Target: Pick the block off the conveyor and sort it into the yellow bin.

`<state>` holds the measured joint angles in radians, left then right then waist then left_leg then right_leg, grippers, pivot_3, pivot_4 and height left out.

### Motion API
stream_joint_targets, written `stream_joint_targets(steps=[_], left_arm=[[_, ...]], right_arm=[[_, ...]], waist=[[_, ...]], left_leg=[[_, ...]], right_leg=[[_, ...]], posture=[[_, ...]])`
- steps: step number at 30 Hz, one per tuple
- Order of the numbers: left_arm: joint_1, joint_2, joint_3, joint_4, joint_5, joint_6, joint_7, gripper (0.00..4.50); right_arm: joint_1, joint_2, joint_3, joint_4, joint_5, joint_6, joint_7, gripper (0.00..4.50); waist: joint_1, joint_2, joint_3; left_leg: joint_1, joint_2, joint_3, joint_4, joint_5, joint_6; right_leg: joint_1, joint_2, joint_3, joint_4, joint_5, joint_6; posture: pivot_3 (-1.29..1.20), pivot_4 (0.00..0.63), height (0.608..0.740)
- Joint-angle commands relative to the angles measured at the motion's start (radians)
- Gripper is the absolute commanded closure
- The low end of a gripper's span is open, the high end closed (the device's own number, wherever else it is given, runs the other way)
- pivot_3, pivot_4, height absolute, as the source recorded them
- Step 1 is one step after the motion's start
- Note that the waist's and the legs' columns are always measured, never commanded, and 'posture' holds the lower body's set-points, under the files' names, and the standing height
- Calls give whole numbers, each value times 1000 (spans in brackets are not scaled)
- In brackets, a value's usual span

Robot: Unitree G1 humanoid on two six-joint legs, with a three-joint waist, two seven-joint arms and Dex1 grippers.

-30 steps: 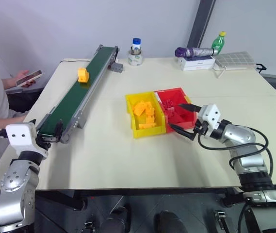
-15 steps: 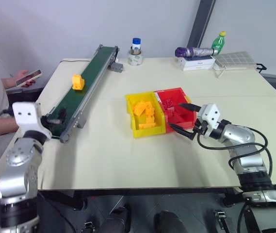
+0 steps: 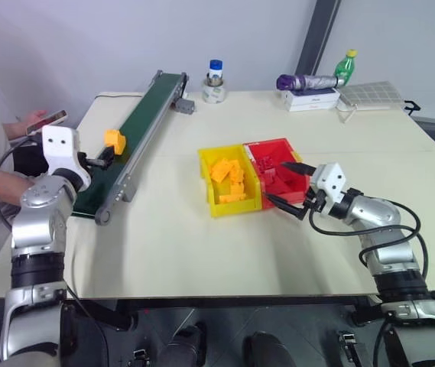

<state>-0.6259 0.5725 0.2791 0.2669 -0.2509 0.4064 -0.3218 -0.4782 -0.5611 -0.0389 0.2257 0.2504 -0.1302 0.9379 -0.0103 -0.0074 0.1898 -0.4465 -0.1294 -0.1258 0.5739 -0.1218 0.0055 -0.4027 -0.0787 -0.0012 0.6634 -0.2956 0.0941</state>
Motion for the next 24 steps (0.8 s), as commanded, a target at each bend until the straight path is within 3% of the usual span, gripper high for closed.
stream_joint_targets(steps=[1, 9, 12, 17, 24], left_arm=[[-48, 22, 2, 58, 6, 22, -7, 81], [-85, 9, -30, 136, 8, 9, -49, 81], [-81, 11, -26, 142, 19, 17, -27, 855], [-62, 5, 0, 106, 8, -3, -14, 3224], [-49, -105, -65, -119, -73, -20, -107, 3153]], right_arm=[[4, -5, -16, -51, 13, 3, -10, 0], [23, -6, -19, -76, 13, 13, -18, 0], [23, -8, -20, -75, 13, 13, -18, 0], [24, -9, -20, -73, 13, 12, -17, 0], [17, -5, -16, -64, 12, 9, -15, 0]], waist=[[0, 0, 0], [-1, 0, 0], [-1, 0, 0], [-1, 0, 0], [9, 0, 0]], left_leg=[[0, 0, 0, 0, 0, 0], [0, 0, 0, 0, 0, 0], [0, 0, 0, 0, 0, 0], [0, 0, 0, 0, 0, 0], [0, 0, 0, 2, 0, 0]], right_leg=[[0, 0, 0, 0, 0, 0], [0, 0, 0, 1, 0, 1], [0, 0, 0, 1, 0, 1], [0, 0, 0, 1, 0, 1], [2, 0, 0, 0, 1, 1]], posture=[[0, 150, 740], [0, 150, 740], [0, 150, 740], [0, 150, 740], [0, 150, 740]])
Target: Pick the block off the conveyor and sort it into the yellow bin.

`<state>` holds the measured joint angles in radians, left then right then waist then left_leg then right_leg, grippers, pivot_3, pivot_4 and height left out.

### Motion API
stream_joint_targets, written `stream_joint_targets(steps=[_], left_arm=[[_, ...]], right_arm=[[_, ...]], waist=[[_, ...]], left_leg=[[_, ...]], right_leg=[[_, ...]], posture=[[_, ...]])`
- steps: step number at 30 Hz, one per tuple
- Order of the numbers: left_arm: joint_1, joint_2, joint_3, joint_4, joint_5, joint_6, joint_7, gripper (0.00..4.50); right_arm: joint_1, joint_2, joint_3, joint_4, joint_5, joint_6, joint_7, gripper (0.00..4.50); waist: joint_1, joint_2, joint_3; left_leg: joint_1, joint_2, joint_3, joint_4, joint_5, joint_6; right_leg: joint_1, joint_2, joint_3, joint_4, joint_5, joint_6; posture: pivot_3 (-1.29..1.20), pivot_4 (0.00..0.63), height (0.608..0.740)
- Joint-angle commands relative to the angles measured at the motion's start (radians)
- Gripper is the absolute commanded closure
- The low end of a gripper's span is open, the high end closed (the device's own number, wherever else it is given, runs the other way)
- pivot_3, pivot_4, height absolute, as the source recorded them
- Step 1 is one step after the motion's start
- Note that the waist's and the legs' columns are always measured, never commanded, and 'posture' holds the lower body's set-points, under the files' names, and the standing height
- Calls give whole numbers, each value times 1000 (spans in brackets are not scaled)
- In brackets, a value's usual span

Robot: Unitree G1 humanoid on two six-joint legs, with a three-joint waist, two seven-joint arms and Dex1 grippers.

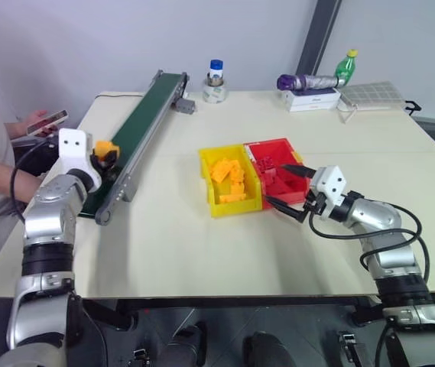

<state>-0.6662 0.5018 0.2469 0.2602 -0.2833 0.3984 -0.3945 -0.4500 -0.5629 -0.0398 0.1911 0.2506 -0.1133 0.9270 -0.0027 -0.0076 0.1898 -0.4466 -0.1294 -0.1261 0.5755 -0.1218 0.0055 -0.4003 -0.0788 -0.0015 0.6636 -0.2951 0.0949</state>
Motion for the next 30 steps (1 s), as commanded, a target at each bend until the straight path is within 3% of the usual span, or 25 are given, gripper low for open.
stream_joint_targets(steps=[1, 6, 13, 19, 25, 26, 30], left_arm=[[-10, -60, -48, -133, -51, 6, -41, 3153], [-47, -189, -165, -136, -25, 16, -44, 3153], [-150, -376, -289, 32, 45, -103, -48, 3153], [-214, -442, -275, 157, 49, -140, -48, 3153], [-228, -443, -258, 189, 70, -169, -13, 336], [-225, -439, -264, 179, 79, -181, -15, 30], [-204, -421, -237, 70, 46, -118, -8, 30]], right_arm=[[-13, -3, -15, -28, 11, -8, -4, 0], [-17, -3, -13, -25, 10, -7, -4, 0], [3, -4, -17, -49, 10, 0, -15, 0], [31, -14, -29, -73, 14, 7, -29, 0], [44, -16, -31, -85, 13, 14, -38, 0], [43, -16, -31, -85, 13, 14, -38, 0], [41, -18, -30, -86, 14, 16, -38, 0]], waist=[[3, 0, 0], [8, 0, 0], [14, 0, 0], [9, 0, 0], [8, 0, 0], [9, -1, 0], [12, -1, 0]], left_leg=[[0, 0, 0, 0, 0, 0], [1, 0, 0, 0, 0, 0], [1, 0, 0, 1, 0, 0], [1, 0, 0, 1, 0, 0], [1, 0, 0, 1, 1, 2], [1, 0, 0, 1, 1, 2], [1, 0, 0, 1, 1, 2]], right_leg=[[3, 0, 0, 0, 0, 0], [4, 0, 0, 1, 0, 0], [4, 0, 0, 0, 0, 0], [4, 0, -1, 0, 0, 0], [4, 0, -1, 1, 0, 1], [4, 0, -1, 0, 0, 1], [4, 0, -1, 0, 0, 1]], posture=[[0, 150, 740], [0, 150, 740], [0, 150, 740], [0, 150, 740], [0, 150, 740], [0, 150, 740], [0, 150, 740]])
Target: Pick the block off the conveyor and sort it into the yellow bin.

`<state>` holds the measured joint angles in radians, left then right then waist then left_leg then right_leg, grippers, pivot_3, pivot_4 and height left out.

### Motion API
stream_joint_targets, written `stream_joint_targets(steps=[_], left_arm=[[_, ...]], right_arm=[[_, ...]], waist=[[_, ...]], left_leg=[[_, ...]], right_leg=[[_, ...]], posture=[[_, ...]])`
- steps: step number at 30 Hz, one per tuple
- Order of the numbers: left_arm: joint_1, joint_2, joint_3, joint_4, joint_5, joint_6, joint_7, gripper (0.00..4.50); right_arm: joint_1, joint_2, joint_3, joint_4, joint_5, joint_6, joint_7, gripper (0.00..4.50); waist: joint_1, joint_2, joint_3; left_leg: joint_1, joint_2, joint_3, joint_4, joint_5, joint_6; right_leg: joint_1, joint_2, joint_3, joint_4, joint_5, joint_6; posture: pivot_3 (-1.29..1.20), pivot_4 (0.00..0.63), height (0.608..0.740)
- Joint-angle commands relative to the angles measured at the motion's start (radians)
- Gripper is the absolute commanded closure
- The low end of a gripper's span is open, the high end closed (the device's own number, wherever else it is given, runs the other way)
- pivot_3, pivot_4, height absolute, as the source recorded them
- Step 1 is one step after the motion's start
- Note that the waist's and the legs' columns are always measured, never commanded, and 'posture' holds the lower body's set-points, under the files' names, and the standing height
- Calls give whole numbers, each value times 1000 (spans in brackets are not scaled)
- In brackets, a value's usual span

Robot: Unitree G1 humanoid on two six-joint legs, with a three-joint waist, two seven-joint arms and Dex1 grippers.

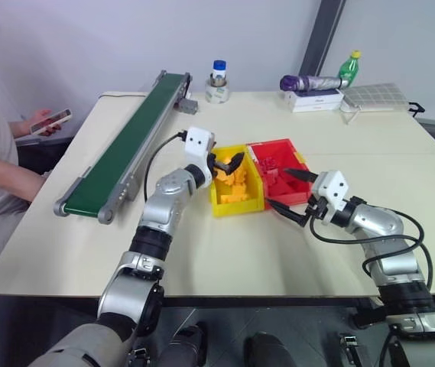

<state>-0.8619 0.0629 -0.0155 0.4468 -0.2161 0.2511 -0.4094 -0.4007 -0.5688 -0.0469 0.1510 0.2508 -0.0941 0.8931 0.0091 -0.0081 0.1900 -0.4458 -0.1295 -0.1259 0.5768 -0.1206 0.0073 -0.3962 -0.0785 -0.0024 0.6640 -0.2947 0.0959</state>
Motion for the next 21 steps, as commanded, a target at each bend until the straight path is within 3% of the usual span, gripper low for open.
stream_joint_targets(steps=[1, 7, 11, 17, 21], left_arm=[[9, 34, 48, -175, -50, 80, 10, 30], [146, 209, 109, -526, -151, 279, -54, 30], [272, 415, 192, -701, -262, 404, -184, 30], [398, 573, 311, -689, -310, 400, -261, 30], [477, 611, 370, -654, -319, 357, -303, 30]], right_arm=[[-9, -12, -23, -46, 14, -3, -4, 0], [-14, -15, -25, -36, 15, -7, 2, 0], [-43, -16, -21, -5, 14, -15, 16, 0], [-49, -15, -22, 13, 13, -28, 30, 0], [-53, -20, -26, 13, 18, -24, 39, 0]], waist=[[0, 0, 0], [-25, 0, 0], [-25, 0, 0], [-17, 1, 0], [-15, 1, 0]], left_leg=[[0, 0, 0, 0, 0, 0], [1, 1, 0, -1, 0, 0], [1, 1, -1, -1, 0, -1], [2, 1, -1, -1, -1, -2], [1, 0, -1, -1, -1, -2]], right_leg=[[0, 0, 0, 0, 0, 0], [-1, 1, 0, 1, 0, 0], [0, 1, 0, 1, 0, 0], [-1, 1, 1, 1, -2, -5], [-2, 0, 1, -1, -3, -5]], posture=[[0, 150, 740], [0, 150, 740], [0, 150, 740], [0, 150, 740], [0, 150, 740]])
